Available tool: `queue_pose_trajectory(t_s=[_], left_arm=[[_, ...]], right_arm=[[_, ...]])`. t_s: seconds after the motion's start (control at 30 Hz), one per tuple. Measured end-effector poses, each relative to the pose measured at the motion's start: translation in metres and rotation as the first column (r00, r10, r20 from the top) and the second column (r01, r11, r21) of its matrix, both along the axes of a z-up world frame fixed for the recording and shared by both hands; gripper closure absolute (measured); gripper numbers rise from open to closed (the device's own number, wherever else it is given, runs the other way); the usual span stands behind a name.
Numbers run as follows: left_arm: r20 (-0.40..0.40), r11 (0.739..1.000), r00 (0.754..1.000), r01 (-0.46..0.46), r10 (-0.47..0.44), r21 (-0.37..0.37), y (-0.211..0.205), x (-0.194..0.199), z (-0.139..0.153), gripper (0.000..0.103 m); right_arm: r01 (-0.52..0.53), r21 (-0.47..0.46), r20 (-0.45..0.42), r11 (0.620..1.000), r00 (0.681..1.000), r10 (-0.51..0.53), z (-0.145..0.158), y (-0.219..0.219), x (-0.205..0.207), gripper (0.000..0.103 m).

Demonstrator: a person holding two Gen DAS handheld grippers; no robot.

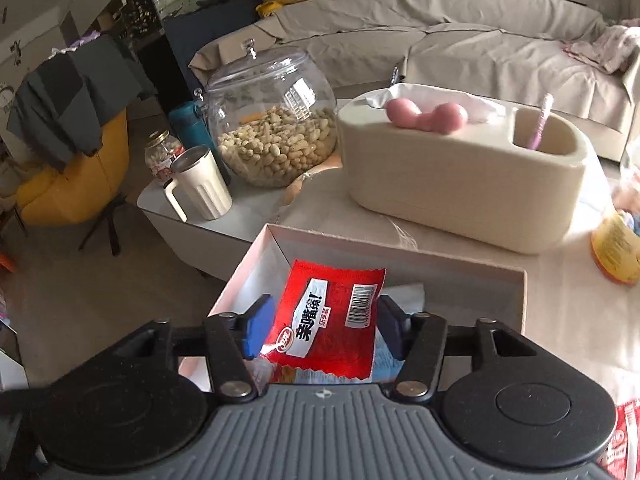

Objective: Organize snacks
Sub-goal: 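Carry cookie packet and red packet over the pink box and open both tools, then grasp the round red-and-white lid with the right tool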

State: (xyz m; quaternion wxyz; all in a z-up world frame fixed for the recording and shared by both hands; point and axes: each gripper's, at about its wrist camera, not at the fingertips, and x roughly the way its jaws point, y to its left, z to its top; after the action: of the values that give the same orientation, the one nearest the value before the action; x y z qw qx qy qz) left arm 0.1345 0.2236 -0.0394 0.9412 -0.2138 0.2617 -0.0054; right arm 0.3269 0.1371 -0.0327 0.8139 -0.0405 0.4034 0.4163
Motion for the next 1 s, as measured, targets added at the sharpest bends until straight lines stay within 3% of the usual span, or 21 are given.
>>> queue_pose_trajectory(t_s=[0.13, 0.23, 0.33, 0.47, 0.63, 0.73, 0.87, 1.0], left_arm=[[0.031, 0.997, 0.997, 0.071, -0.071, -0.022, -0.017, -0.018, -0.003, 0.062], [-0.012, 0.993, 0.994, 0.113, -0.113, -0.031, -0.031, -0.019, -0.011, 0.062], [-0.051, 0.99, 0.989, 0.135, -0.137, -0.052, -0.046, -0.019, -0.019, 0.062], [-0.095, 0.986, 0.983, 0.148, -0.156, -0.079, -0.066, -0.019, -0.025, 0.062], [-0.113, 0.973, 0.969, 0.208, -0.219, -0.103, -0.1, -0.018, -0.034, 0.062], [-0.141, 0.967, 0.958, 0.238, -0.25, -0.096, -0.118, -0.014, -0.037, 0.062], [-0.185, 0.967, 0.95, 0.242, -0.254, -0.082, -0.131, -0.009, -0.044, 0.062], [-0.212, 0.969, 0.945, 0.237, -0.248, -0.075, -0.135, -0.005, -0.048, 0.062]], right_arm=[[-0.031, 0.028, 0.06, 0.999, 0.998, 0.029, 0.013, -0.018, -0.011, 0.038], [-0.026, 0.031, 0.113, 0.999, 0.993, 0.022, 0.025, -0.048, -0.023, 0.036], [-0.005, -0.006, 0.188, 1.0, 0.982, 0.006, 0.033, -0.09, -0.037, 0.032], [0.098, -0.09, 0.285, 0.991, 0.956, -0.069, 0.03, -0.157, -0.042, 0.022], [0.238, -0.137, 0.164, 0.962, 0.963, -0.215, 0.005, -0.235, -0.006, 0.022], [0.317, -0.136, 0.107, 0.938, 0.946, -0.305, -0.021, -0.271, 0.017, 0.022], [0.39, -0.126, 0.095, 0.912, 0.92, -0.381, -0.054, -0.296, 0.04, 0.022], [0.378, -0.1, 0.065, 0.92, 0.926, -0.373, -0.076, -0.297, 0.054, 0.022]])
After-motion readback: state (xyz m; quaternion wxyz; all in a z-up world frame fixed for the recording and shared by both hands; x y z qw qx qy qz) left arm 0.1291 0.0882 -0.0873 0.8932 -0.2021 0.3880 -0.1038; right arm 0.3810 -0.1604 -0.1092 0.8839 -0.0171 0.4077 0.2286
